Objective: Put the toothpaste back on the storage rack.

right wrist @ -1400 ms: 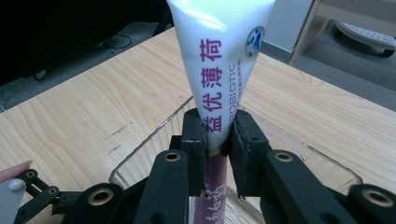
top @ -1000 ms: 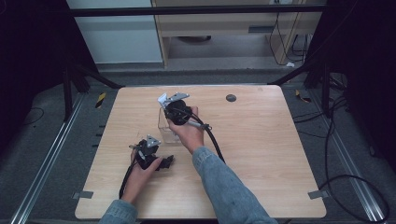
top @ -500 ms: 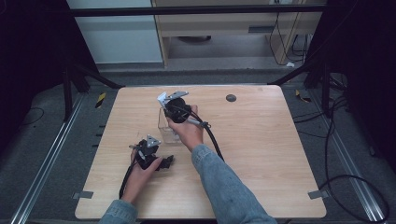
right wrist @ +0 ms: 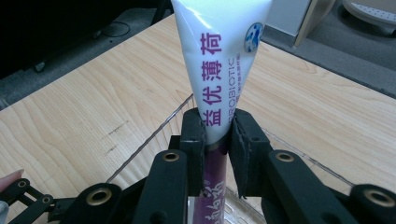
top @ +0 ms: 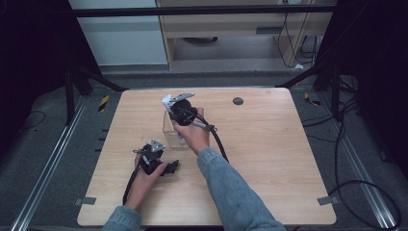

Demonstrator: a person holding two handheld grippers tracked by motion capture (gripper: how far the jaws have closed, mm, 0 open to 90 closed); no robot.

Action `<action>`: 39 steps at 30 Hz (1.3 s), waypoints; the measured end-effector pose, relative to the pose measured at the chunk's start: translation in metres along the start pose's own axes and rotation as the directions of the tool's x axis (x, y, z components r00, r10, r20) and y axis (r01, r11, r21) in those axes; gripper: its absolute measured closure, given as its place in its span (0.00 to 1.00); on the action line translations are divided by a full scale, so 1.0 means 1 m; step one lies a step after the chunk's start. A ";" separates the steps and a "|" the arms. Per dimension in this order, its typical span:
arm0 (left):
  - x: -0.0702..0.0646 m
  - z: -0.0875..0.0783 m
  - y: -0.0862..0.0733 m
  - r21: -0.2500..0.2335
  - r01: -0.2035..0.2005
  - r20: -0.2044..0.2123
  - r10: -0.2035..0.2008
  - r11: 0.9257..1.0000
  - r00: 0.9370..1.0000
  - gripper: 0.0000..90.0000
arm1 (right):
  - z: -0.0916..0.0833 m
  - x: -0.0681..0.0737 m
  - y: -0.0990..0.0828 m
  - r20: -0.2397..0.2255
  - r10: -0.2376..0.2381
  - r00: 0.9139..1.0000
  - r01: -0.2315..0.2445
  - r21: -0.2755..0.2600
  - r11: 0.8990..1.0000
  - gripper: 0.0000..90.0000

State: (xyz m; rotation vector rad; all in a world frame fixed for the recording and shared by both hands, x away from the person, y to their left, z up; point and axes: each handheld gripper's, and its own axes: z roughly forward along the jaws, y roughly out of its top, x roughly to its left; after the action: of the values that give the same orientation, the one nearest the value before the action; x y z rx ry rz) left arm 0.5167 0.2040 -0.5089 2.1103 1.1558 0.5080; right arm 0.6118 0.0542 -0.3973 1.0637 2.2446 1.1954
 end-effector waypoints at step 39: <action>0.000 0.000 0.000 0.000 0.000 0.001 0.000 1.000 1.000 0.00 | -0.038 -0.009 0.006 -0.009 -0.053 0.999 0.053 0.000 0.999 0.87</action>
State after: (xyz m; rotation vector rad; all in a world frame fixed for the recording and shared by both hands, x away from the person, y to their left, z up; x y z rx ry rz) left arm 0.5171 0.2036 -0.5089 2.1103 1.1552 0.5069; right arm 0.5965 0.0289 -0.3714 0.9946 2.2655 1.1797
